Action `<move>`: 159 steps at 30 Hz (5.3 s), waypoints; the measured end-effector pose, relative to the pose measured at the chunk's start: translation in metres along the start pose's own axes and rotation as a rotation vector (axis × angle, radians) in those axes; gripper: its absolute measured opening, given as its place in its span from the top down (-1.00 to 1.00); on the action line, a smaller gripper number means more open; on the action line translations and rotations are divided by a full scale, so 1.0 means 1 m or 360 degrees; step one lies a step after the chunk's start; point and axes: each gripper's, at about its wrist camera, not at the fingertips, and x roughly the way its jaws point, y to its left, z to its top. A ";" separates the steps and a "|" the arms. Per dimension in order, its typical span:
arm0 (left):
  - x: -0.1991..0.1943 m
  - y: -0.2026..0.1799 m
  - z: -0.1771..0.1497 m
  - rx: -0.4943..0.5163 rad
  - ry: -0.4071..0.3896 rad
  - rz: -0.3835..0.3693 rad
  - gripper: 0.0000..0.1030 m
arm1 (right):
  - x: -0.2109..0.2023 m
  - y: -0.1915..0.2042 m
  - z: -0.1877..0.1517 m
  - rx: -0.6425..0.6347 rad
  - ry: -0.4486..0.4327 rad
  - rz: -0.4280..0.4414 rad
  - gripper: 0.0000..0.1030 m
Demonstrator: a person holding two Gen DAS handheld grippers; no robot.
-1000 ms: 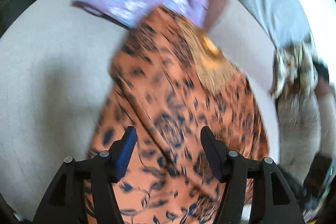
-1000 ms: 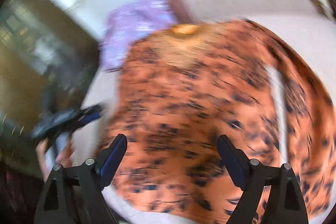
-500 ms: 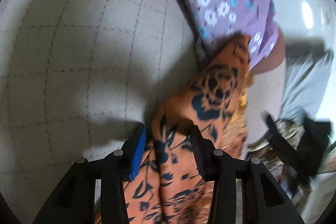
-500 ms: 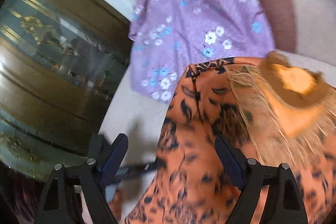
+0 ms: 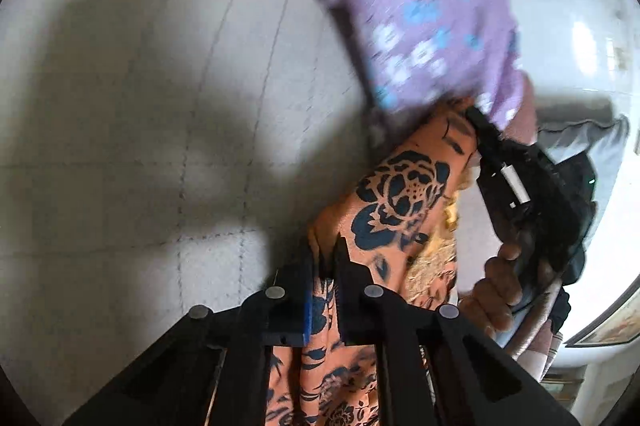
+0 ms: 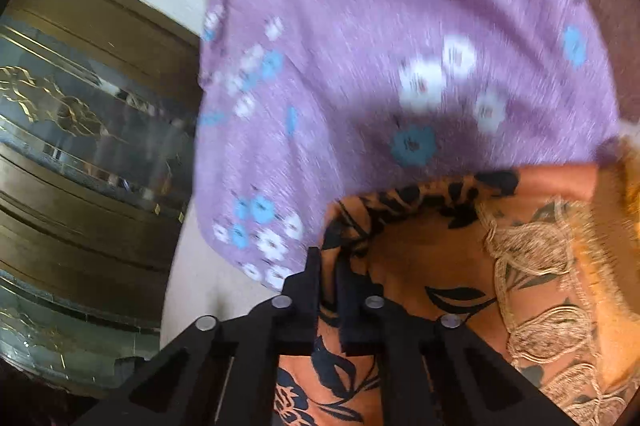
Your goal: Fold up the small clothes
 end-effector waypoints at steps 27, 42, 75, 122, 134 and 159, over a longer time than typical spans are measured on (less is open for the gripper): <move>-0.015 -0.146 -0.196 0.1175 -0.0296 0.0211 -0.46 | -0.298 -0.023 -0.288 0.0172 -0.0599 -0.0280 -0.66; 0.081 -0.193 -0.378 0.1382 0.0290 0.0267 -0.46 | -0.438 -0.190 -0.391 0.0680 -0.0676 -0.0779 -0.62; 0.150 -0.219 -0.376 0.1298 0.0689 0.0264 -0.46 | -0.383 -0.136 -0.405 0.0355 -0.0408 -0.0262 0.91; -0.009 -0.195 -0.318 0.1274 0.0624 -0.0083 0.95 | -0.369 -0.221 -0.396 0.0893 -0.0645 0.0059 0.85; 0.005 -0.080 -0.208 0.1168 0.0475 0.0181 0.95 | -0.264 -0.142 -0.359 0.0603 -0.0349 0.0141 0.82; 0.228 -0.331 -0.164 0.1379 0.0535 0.0266 -0.43 | -0.297 -0.298 -0.260 0.1164 -0.0626 0.0124 -0.14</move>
